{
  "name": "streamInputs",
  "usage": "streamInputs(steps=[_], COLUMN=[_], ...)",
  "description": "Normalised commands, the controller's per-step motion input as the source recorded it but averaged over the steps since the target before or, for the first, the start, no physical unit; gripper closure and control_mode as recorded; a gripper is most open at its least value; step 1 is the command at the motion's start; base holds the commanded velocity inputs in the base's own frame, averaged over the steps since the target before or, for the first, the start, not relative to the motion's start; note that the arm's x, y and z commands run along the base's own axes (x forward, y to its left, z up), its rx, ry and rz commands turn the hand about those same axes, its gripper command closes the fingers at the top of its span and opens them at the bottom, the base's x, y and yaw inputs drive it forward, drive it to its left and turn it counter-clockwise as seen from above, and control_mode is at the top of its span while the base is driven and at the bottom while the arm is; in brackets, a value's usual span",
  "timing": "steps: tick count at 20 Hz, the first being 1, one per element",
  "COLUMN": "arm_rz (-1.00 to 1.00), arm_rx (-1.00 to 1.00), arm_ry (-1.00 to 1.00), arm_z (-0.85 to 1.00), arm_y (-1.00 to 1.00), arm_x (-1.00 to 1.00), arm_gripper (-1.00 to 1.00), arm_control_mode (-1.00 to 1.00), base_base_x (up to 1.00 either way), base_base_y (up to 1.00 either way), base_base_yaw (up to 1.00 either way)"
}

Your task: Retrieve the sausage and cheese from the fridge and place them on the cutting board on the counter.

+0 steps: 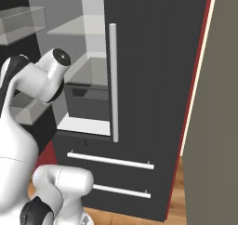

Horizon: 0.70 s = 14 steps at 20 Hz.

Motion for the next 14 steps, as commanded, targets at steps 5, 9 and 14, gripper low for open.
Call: streamInputs(steps=[5,9,14], arm_rz=[0.0,0.01,0.01], arm_rx=[-0.13,-0.18,-0.28], arm_ry=[-0.16,-0.02,0.0], arm_z=[-0.01,-0.06,-0.14], arm_y=[-0.7,-0.81,-0.76], arm_x=[0.01,0.08,0.17], arm_gripper=[-1.0,-1.0,-1.0], arm_control_mode=[-1.0,-1.0,-1.0], base_base_x=[0.0,0.0,0.0], base_base_y=[0.0,0.0,0.0], base_base_yaw=[0.0,0.0,0.0])
